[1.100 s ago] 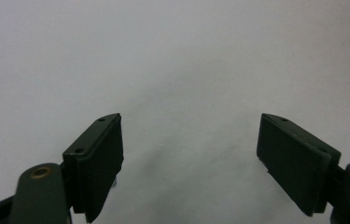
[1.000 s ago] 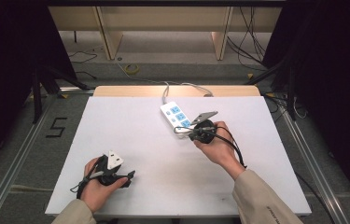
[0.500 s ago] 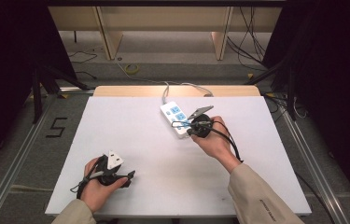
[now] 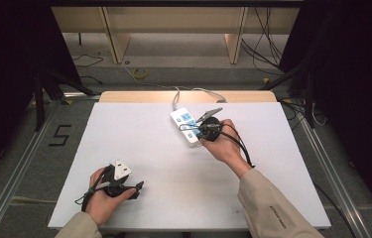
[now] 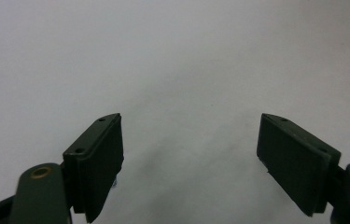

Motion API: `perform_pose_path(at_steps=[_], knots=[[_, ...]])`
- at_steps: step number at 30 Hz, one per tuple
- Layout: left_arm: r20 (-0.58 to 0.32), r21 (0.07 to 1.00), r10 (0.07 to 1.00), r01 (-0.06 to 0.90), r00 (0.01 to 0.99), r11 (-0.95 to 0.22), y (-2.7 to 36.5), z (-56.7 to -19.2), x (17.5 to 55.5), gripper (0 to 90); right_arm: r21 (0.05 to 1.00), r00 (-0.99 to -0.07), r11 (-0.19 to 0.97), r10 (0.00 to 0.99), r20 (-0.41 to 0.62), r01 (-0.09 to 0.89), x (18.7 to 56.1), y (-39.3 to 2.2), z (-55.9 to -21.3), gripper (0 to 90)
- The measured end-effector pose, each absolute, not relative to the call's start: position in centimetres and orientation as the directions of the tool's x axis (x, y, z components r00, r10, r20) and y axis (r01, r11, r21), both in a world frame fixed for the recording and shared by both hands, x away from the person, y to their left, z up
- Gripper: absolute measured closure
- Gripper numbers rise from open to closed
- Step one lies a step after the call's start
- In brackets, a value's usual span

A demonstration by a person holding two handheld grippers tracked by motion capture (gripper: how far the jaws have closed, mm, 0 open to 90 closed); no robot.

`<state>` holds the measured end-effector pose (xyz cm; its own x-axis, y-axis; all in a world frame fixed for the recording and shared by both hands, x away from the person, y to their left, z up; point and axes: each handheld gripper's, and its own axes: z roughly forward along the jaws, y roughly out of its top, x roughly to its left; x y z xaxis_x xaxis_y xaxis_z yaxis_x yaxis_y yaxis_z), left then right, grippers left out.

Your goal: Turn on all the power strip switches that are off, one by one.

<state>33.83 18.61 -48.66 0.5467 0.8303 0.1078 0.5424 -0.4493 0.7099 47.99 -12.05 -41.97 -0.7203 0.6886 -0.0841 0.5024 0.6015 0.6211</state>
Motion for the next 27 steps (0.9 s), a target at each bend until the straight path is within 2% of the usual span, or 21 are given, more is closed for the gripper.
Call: perform_pose_path(at_steps=[27], knots=[[0.103,0.710,0.830,0.544,0.549,-0.448,18.5,-48.8,33.7,22.7,0.623,-0.710,0.592,0.699,-0.083,0.510,50.6,-10.2,-41.6,90.0]])
